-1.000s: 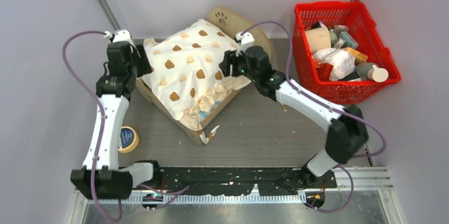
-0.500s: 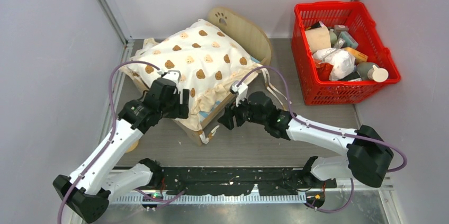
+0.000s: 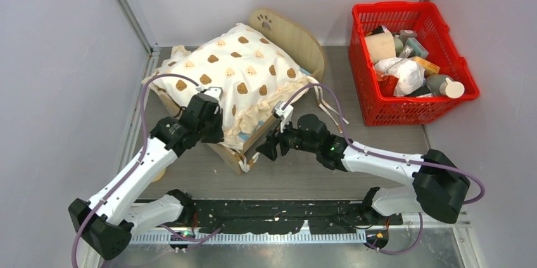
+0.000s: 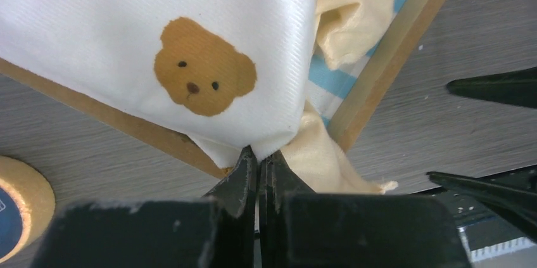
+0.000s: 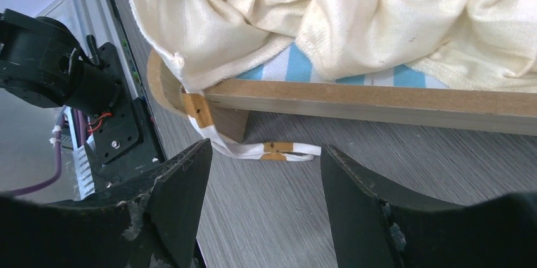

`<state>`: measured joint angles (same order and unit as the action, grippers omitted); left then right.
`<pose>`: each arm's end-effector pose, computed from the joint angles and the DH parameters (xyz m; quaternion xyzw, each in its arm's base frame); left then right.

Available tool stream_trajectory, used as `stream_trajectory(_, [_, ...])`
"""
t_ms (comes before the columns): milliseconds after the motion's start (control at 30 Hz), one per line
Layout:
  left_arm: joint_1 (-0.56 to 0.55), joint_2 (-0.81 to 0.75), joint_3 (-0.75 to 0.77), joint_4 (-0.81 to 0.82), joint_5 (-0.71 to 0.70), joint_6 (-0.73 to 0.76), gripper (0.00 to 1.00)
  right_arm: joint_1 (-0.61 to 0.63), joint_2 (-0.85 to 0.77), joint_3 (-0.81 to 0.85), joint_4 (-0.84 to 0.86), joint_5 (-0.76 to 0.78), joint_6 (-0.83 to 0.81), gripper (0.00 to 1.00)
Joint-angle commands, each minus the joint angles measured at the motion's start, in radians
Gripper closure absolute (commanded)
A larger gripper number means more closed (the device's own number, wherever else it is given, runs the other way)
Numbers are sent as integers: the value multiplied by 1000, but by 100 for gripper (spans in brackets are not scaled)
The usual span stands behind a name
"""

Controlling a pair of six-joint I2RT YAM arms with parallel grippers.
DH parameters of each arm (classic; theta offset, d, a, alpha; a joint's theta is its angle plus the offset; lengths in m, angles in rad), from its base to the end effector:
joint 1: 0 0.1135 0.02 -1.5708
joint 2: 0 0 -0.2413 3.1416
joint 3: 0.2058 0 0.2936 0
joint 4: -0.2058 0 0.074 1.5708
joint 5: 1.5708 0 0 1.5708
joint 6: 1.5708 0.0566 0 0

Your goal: Set up the pet bed

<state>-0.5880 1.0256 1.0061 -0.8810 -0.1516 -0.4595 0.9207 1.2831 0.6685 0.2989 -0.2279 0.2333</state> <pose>0.2245 -0.1394 0.2724 0.0356 0.9413 -0.1021 0.3198 0.1978 0.2813 0.1881 -0.3339 0.7347 0.3954 0.4387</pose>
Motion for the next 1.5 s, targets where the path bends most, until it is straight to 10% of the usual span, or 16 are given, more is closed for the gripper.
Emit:
stream_trajectory(0, [-7, -4, 129, 58, 55, -12, 100, 19, 2, 1, 100, -35, -23, 31])
stream_trajectory(500, [-6, 33, 181, 218, 116, -79, 100, 122, 46, 14, 294, 111, 122, 56])
stream_trajectory(1300, [-6, 28, 203, 239, 142, -119, 100, 163, 197, 136, 322, 297, 300, 53])
stream_trajectory(1467, [-7, 36, 205, 229, 135, -127, 100, 184, 130, 194, 68, 390, 308, 53])
